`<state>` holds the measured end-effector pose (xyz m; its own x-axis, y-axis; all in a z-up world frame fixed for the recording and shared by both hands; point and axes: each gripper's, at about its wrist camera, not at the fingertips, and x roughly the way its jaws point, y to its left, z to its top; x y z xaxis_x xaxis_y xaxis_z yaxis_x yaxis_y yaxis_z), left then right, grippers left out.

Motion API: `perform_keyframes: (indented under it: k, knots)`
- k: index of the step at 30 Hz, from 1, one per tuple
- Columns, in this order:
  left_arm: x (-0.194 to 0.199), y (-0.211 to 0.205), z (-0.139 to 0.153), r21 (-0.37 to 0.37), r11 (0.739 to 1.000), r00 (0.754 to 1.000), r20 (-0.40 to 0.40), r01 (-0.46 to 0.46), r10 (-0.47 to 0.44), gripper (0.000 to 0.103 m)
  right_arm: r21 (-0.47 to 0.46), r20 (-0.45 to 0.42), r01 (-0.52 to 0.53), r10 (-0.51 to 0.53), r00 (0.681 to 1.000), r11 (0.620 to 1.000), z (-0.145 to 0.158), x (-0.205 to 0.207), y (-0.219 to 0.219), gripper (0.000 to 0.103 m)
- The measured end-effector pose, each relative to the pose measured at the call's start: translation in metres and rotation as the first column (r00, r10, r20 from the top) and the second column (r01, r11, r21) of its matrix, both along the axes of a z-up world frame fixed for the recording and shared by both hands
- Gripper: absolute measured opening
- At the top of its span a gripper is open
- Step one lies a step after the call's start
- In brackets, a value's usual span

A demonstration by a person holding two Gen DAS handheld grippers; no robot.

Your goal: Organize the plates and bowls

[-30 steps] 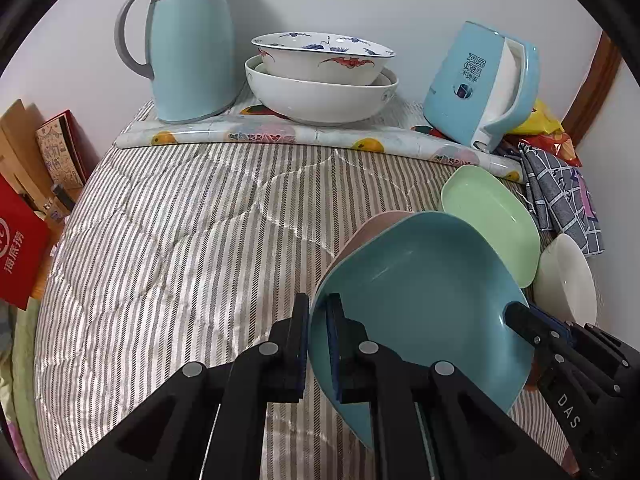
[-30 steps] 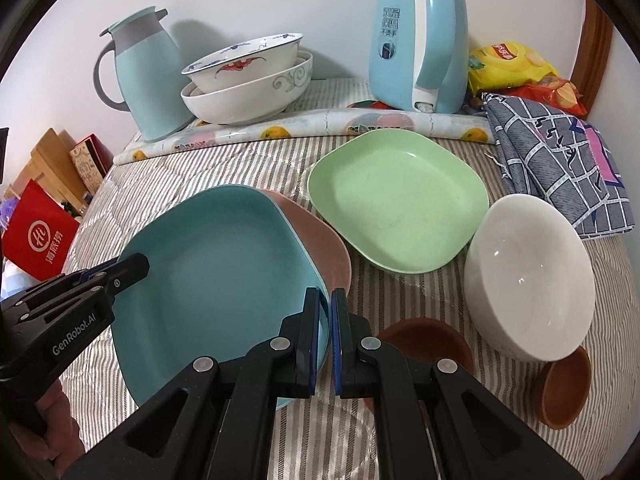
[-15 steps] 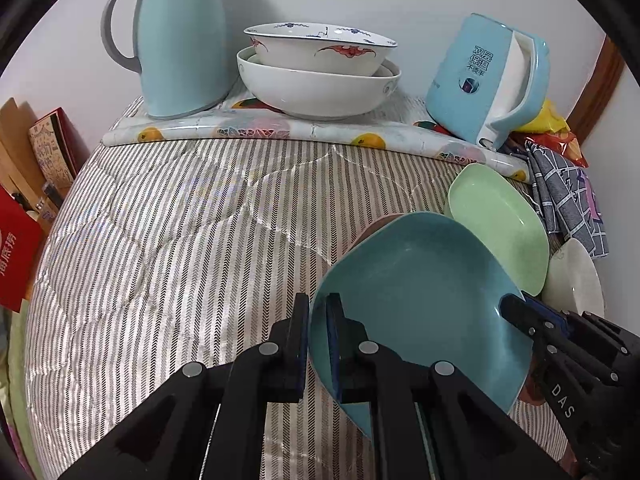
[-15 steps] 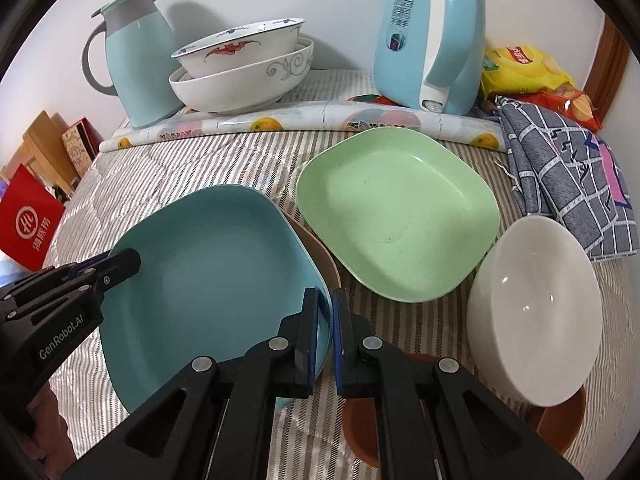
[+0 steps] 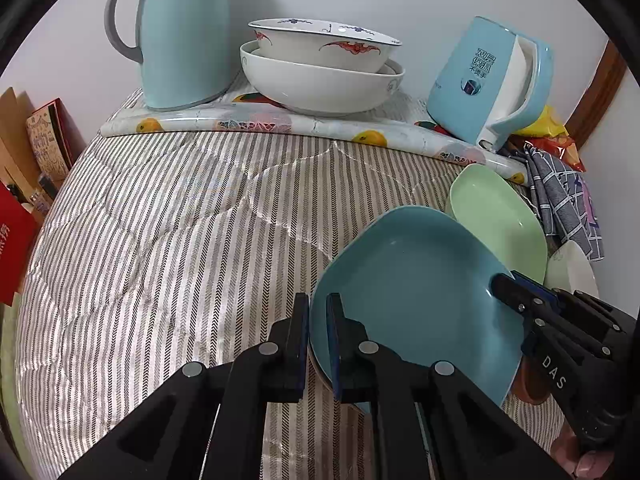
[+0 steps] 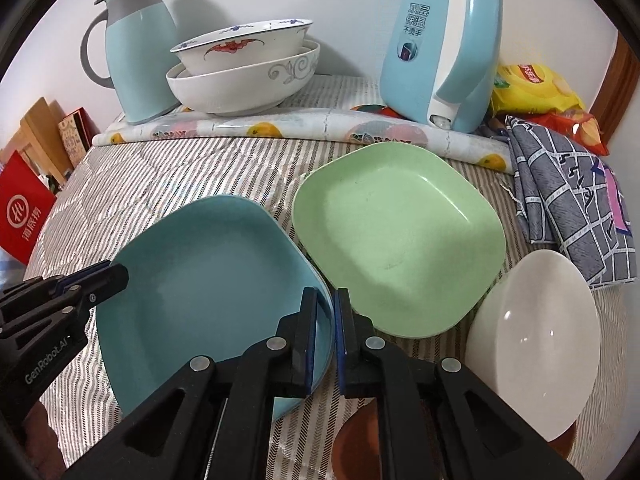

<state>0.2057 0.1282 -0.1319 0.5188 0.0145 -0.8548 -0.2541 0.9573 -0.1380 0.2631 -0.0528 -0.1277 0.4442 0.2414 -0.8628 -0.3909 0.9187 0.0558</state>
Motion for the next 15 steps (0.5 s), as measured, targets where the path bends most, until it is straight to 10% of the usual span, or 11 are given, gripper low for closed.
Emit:
perform_keyframes:
  k: [6,15]
  knots:
    - [-0.008,-0.003,0.008,0.003,1.000,1.000,0.004,0.005,-0.005,0.042,0.057,0.023,0.028,-0.029,0.999,0.998,0.015,-0.009,-0.014,0.051]
    - [-0.021,-0.019,0.034,0.030,0.999,0.999,0.047,0.027,-0.028,0.047,0.097,0.046,0.124,-0.129,0.991,0.988,0.042,-0.024,-0.055,0.056]
